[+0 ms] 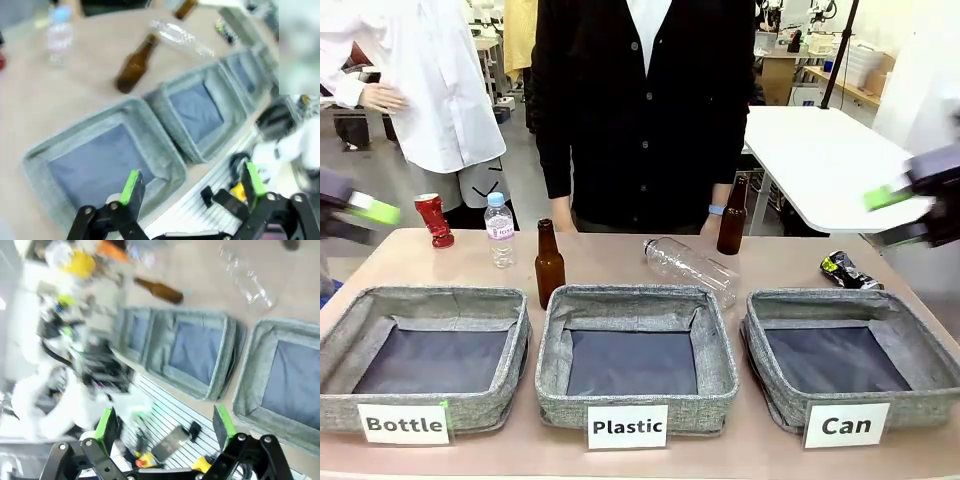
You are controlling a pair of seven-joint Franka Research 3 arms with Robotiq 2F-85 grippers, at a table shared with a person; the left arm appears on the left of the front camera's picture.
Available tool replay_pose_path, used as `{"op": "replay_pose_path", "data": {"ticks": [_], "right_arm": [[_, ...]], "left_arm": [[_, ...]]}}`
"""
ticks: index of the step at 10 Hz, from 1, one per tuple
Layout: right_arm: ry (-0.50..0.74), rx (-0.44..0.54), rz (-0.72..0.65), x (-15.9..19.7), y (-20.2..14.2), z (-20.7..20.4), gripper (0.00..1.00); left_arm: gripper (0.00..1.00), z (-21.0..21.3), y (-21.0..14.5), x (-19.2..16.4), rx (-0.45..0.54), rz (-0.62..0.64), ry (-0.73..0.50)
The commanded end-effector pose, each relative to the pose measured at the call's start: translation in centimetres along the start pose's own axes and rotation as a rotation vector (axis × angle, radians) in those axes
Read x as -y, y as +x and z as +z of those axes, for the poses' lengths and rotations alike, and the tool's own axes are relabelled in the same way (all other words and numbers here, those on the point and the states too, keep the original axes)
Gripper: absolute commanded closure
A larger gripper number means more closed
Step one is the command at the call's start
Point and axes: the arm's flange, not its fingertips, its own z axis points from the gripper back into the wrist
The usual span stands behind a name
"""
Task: Sort the can waste into the basket.
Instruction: Pick up the can waste from the table and place it in the right Fabric basket.
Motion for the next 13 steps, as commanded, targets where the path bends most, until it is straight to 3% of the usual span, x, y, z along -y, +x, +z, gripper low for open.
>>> {"op": "replay_pose_path", "data": {"ticks": [1,3,5,7,8,9,13], "right_arm": [[0.110,0.209,-0.130,7.5,-3.7,3.2,0.00],[0.158,0.308,-0.242,12.2,-4.8,6.0,0.00],[0.117,0.383,-0.365,15.3,-5.2,7.0,0.00],[0.079,0.445,-0.464,17.4,-5.3,7.1,0.00],[0.010,0.462,-0.452,17.2,-5.3,6.8,0.00],[0.096,0.400,-0.461,18.8,-3.2,10.3,0.00],[0.096,0.400,-0.461,18.8,-3.2,10.3,0.00]], "left_arm": [[0.00,2.6,-5.5,-6.6,0.210,0.160,-0.054],[0.00,4.4,-9.5,-12.3,0.368,0.366,-0.047],[0.00,4.4,-11.1,-15.3,0.466,0.480,-0.088],[0.00,3.6,-10.3,-15.3,0.492,0.515,-0.058],[0.00,3.9,-10.5,-15.1,0.515,0.529,-0.023],[0.00,7.2,-9.0,-18.6,0.481,0.539,-0.067],[0.00,7.2,-9.0,-18.6,0.481,0.539,-0.067]]}}
